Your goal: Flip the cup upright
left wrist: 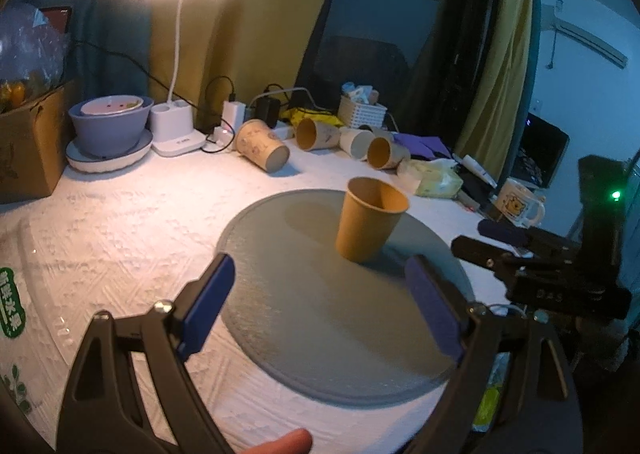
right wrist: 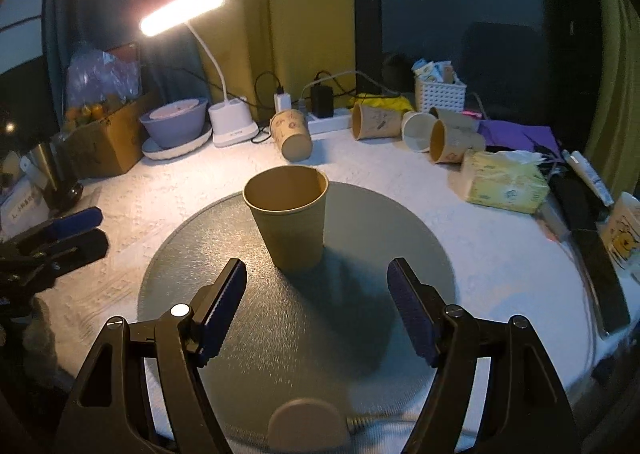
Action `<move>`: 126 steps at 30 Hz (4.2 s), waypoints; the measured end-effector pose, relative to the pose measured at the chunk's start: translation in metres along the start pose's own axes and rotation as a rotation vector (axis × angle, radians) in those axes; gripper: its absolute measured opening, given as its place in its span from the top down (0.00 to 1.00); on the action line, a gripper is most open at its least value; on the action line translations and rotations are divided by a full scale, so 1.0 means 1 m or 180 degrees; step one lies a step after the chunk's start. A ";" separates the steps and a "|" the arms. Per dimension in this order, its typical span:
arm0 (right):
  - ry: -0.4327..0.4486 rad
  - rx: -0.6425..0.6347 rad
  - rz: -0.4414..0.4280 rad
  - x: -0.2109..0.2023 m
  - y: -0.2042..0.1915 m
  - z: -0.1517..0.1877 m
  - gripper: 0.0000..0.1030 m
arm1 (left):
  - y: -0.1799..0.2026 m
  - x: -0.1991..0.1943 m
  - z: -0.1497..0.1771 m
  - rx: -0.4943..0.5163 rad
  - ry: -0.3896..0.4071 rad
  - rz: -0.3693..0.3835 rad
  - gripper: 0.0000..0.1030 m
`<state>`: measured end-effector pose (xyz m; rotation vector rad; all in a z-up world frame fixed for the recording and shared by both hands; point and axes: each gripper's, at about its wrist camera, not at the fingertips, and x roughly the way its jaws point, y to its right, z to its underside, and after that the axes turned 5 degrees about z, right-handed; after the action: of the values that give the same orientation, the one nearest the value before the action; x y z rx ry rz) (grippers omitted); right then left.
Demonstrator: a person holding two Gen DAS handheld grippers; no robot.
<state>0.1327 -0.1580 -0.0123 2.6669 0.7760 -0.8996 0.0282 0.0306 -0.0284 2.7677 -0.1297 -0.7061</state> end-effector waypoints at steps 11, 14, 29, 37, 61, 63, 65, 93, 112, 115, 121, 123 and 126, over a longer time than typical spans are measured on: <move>0.0342 0.0029 0.0129 -0.056 0.008 -0.001 0.26 | 0.038 -0.014 -0.007 0.0211 0.0112 0.0097 0.14; 0.0416 0.0026 0.0166 -0.070 0.009 -0.001 0.26 | 0.049 -0.021 -0.010 0.0301 0.0183 0.0046 0.14; 0.0782 -0.0044 0.0276 -0.124 0.007 -0.007 0.26 | 0.087 -0.055 -0.026 0.0545 0.0469 0.0151 0.14; 0.0910 -0.0099 0.0317 -0.142 0.004 -0.011 0.26 | 0.103 -0.075 -0.032 0.0677 0.0640 0.0135 0.14; 0.0929 -0.0179 0.0321 -0.148 -0.008 -0.015 0.26 | 0.086 -0.089 -0.031 0.0590 0.0832 -0.0059 0.14; 0.0920 -0.0175 0.0320 -0.147 -0.008 -0.015 0.26 | 0.085 -0.089 -0.030 0.0584 0.0834 -0.0058 0.14; 0.0911 -0.0175 0.0321 -0.145 -0.008 -0.015 0.26 | 0.084 -0.089 -0.030 0.0573 0.0830 -0.0056 0.14; 0.0874 -0.0167 0.0322 -0.140 -0.010 -0.012 0.26 | 0.083 -0.089 -0.028 0.0565 0.0827 -0.0056 0.14; 0.0861 -0.0166 0.0325 -0.139 -0.010 -0.010 0.26 | 0.082 -0.089 -0.028 0.0559 0.0823 -0.0054 0.14; 0.0859 -0.0164 0.0324 -0.139 -0.009 -0.011 0.26 | 0.082 -0.089 -0.027 0.0557 0.0822 -0.0051 0.14; 0.0846 -0.0171 0.0318 -0.139 -0.010 -0.009 0.26 | 0.082 -0.087 -0.024 0.0556 0.0790 -0.0042 0.14; 0.0843 -0.0173 0.0318 -0.139 -0.011 -0.007 0.26 | 0.082 -0.087 -0.022 0.0551 0.0785 -0.0040 0.14; 0.0837 -0.0172 0.0318 -0.141 -0.012 -0.005 0.26 | 0.082 -0.087 -0.022 0.0551 0.0792 -0.0044 0.14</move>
<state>0.0337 -0.2043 0.0776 2.7811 0.7005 -0.5025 -0.0390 -0.0286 0.0534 2.9962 -0.1254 -0.3632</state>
